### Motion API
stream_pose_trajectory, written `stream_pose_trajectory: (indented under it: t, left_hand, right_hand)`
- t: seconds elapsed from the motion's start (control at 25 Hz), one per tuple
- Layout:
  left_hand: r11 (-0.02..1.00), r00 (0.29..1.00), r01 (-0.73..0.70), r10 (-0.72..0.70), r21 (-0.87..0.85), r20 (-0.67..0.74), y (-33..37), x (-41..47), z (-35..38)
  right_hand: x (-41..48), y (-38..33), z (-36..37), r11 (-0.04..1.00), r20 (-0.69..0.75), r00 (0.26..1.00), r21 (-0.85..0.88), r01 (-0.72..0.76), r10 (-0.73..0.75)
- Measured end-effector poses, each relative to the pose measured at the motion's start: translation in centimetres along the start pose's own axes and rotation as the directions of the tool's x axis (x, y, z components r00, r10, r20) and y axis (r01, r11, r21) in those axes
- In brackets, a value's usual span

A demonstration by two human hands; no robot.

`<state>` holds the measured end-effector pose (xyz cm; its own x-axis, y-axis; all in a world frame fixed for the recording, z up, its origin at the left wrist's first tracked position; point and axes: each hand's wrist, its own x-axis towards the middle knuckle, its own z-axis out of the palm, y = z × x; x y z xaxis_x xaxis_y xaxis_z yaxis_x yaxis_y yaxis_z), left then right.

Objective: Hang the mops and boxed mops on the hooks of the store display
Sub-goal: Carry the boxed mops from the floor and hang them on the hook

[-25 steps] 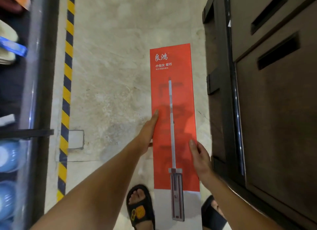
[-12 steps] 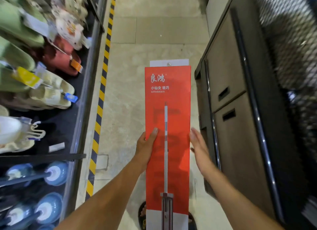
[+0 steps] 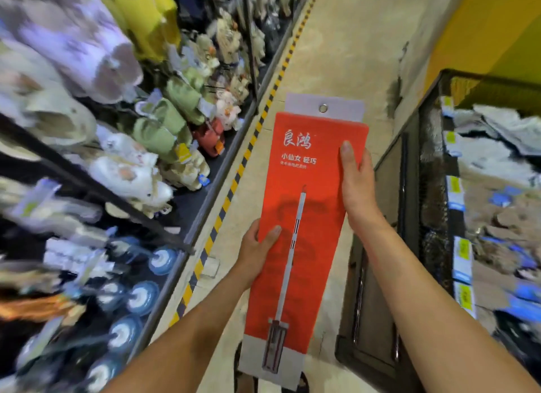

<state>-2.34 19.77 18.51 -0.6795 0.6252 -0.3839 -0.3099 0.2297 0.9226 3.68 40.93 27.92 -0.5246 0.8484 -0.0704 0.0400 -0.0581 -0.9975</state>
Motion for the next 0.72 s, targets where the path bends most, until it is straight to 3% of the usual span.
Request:
stream_pose_trajectory:
  t: [0.2, 0.32, 0.44, 0.56, 0.72]
  left_hand:
    - [0.997, 0.991, -0.073, 0.071, -0.01, -0.11, 4.1, -11.1, -6.1]
    - [0.986, 0.942, -0.154, 0.126, -0.066, -0.311, 5.3, -18.5, -9.5]
    - [0.968, 0.792, -0.248, 0.18, -0.038, -0.584, 4.5, -26.1, -12.3]
    - [0.958, 0.64, -0.286, 0.178, -0.017, -0.747, 1.7, -33.8, -15.7]
    - [0.945, 0.438, -0.327, 0.138, -0.015, -0.888, -2.6, -46.1, -19.3]
  right_hand:
    - [-9.3, -7.3, 5.1, 0.99, 0.197, 0.974, 0.097, 0.098, -0.115]
    - [-16.0, -9.2, 8.9, 0.982, 0.41, 0.898, 0.163, 0.1, -0.16]
    - [-23.5, -10.0, 12.9, 0.972, 0.578, 0.792, 0.222, 0.077, -0.194]
    - [-31.1, -9.8, 16.4, 0.972, 0.738, 0.658, 0.233, -0.04, -0.15]
    - [-42.7, -10.2, 19.7, 0.975, 0.906, 0.393, 0.204, -0.088, -0.154]
